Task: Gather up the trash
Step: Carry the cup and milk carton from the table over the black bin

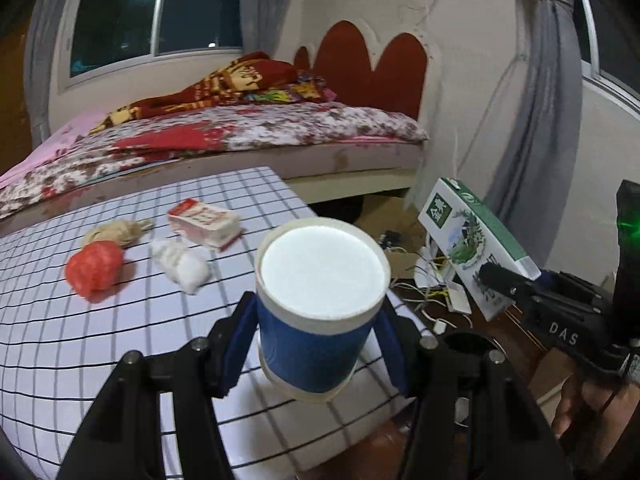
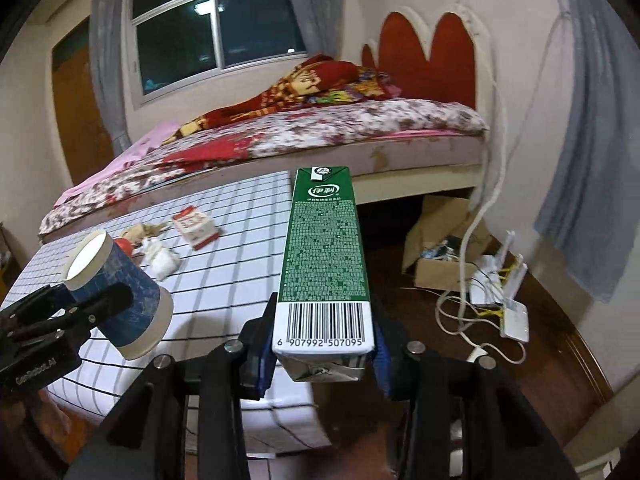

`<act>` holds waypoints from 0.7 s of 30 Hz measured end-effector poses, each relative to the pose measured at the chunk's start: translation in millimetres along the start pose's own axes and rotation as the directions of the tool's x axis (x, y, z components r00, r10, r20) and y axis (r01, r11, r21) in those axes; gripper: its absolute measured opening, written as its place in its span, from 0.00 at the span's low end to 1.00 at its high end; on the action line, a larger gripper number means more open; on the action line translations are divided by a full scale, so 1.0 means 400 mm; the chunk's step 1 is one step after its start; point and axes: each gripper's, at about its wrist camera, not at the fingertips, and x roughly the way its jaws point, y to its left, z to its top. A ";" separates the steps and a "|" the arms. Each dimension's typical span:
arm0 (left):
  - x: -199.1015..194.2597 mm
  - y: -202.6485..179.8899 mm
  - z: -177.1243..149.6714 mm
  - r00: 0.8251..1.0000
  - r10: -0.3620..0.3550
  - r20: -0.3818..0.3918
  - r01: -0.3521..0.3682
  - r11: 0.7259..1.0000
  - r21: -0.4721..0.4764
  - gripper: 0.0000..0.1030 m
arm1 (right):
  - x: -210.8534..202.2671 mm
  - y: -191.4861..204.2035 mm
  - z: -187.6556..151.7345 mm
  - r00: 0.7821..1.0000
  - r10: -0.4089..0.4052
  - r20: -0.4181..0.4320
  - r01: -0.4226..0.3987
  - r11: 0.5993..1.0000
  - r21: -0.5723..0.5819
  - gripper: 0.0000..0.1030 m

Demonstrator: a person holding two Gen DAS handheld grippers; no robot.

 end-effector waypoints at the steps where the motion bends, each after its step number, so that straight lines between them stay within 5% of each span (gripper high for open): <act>1: 0.002 -0.013 0.000 1.000 -0.010 -0.001 0.010 1.000 0.005 0.56 | -0.006 -0.013 -0.003 1.000 -0.009 0.001 0.009 1.000 0.008 0.41; 21: 0.041 -0.300 -0.033 0.976 -0.210 -0.062 0.216 0.968 0.130 0.56 | -0.115 -0.281 -0.111 0.993 -0.111 -0.044 0.116 0.984 0.137 0.41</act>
